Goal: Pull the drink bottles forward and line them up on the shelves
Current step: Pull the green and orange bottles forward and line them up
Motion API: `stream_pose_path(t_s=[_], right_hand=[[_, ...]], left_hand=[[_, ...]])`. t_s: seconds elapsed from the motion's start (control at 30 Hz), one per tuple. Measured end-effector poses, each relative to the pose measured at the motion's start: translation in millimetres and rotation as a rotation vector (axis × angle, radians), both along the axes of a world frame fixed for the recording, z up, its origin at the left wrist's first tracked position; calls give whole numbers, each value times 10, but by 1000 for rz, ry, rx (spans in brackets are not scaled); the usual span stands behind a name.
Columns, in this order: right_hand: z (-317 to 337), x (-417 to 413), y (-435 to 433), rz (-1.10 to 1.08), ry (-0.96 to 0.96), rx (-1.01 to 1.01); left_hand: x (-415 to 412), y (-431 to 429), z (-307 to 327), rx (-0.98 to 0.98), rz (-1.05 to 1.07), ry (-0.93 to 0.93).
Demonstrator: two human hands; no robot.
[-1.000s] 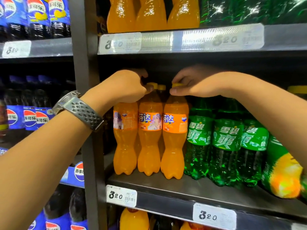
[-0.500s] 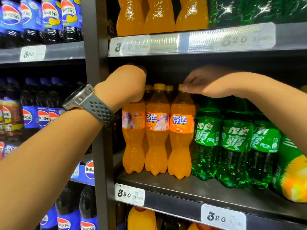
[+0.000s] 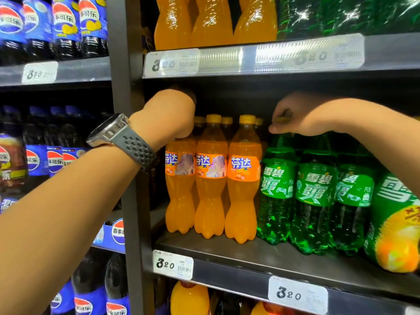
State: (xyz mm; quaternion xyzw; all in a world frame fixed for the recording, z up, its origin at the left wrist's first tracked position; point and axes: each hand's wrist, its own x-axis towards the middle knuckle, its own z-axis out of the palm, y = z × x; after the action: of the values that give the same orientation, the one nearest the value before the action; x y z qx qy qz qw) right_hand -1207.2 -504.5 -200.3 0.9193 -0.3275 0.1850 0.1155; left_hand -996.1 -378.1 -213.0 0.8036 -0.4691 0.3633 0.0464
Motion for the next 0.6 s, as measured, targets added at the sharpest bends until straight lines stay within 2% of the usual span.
stream_pose_path(t_s=[0.33,0.43,0.5,0.6], right_hand=[[-34,-46,46,95,10,-12],[-34,-77,69,123,-25,14],[-35,-101,58,142,-63,36],[-34,-150,38,156,-68,58]], left_hand=[[-32,69,-63,-84,1,22],[-117,110,-126,-155,-50,-94],[-218,92,-168,-245,-168,-178],[-438,-52,-182,-270,-468,-37]])
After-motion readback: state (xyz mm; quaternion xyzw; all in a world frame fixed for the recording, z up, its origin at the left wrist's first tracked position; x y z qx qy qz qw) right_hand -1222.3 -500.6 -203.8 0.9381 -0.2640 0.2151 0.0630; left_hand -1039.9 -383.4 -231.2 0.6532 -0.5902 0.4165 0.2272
